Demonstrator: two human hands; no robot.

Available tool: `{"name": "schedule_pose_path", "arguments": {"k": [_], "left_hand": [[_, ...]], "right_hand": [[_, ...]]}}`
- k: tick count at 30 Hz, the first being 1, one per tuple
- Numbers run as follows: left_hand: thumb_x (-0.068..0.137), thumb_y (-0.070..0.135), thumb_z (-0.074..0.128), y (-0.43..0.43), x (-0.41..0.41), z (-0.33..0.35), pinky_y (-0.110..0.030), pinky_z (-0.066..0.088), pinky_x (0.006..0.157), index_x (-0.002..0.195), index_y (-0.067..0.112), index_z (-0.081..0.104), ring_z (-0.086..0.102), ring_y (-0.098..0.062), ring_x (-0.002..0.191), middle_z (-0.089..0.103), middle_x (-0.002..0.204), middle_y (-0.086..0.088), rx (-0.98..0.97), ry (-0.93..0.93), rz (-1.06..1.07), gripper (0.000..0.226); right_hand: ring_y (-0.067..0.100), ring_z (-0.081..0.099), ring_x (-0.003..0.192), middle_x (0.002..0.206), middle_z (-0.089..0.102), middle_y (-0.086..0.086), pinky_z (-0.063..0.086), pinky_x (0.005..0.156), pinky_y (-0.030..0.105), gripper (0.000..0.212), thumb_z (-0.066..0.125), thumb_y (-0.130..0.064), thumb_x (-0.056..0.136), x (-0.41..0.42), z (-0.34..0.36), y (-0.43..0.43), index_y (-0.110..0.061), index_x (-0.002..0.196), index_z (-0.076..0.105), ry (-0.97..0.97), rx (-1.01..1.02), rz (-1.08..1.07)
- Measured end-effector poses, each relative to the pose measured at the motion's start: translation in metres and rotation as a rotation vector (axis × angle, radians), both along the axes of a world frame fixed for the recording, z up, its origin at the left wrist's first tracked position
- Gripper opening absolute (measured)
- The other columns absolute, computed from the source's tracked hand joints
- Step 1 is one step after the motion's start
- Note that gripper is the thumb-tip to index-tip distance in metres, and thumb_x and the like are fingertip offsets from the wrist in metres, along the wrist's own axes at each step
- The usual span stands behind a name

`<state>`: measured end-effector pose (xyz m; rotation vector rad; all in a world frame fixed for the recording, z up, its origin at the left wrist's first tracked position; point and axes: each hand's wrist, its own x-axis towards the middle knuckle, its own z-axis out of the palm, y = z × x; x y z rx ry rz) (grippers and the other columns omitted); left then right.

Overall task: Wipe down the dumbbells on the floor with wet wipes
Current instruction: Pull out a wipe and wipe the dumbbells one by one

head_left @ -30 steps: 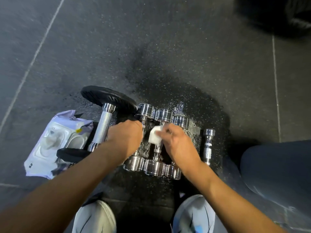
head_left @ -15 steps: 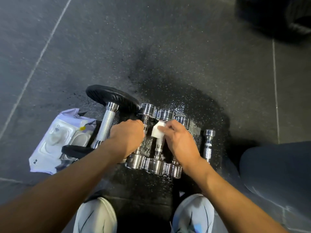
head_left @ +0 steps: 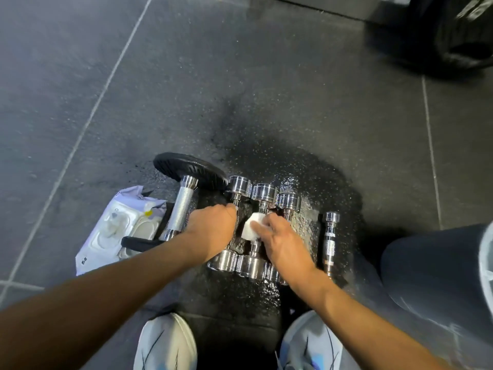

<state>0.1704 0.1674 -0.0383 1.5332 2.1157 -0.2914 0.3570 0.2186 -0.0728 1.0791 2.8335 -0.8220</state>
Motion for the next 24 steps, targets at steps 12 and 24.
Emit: {"name": "schedule_pose_path", "arguments": {"k": [12,24], "left_hand": [[0.1,0.029,0.049,0.008,-0.011,0.095,-0.042,0.05,0.097,0.132,0.014,0.056,0.059,-0.028,0.116,0.056,0.131,-0.008,-0.414,0.055,-0.545,0.036],[0.1,0.024,0.052,0.007,-0.014,0.06,-0.047,0.05,0.098,0.14,0.013,0.05,0.056,-0.035,0.124,0.047,0.142,-0.012,-0.424,0.025,-0.704,0.041]], "right_hand": [[0.036,0.05,0.125,0.141,0.046,0.019,0.045,0.1,0.04,0.037,0.046,0.003,0.103,-0.005,0.028,0.021,-0.004,0.137,0.058,-0.2,-0.036,0.328],[0.027,0.02,0.154,0.169,0.014,0.008,0.026,0.122,0.039,0.051,0.029,-0.019,0.112,0.002,0.055,0.03,-0.017,0.162,0.017,-0.38,-0.05,0.736]]}}
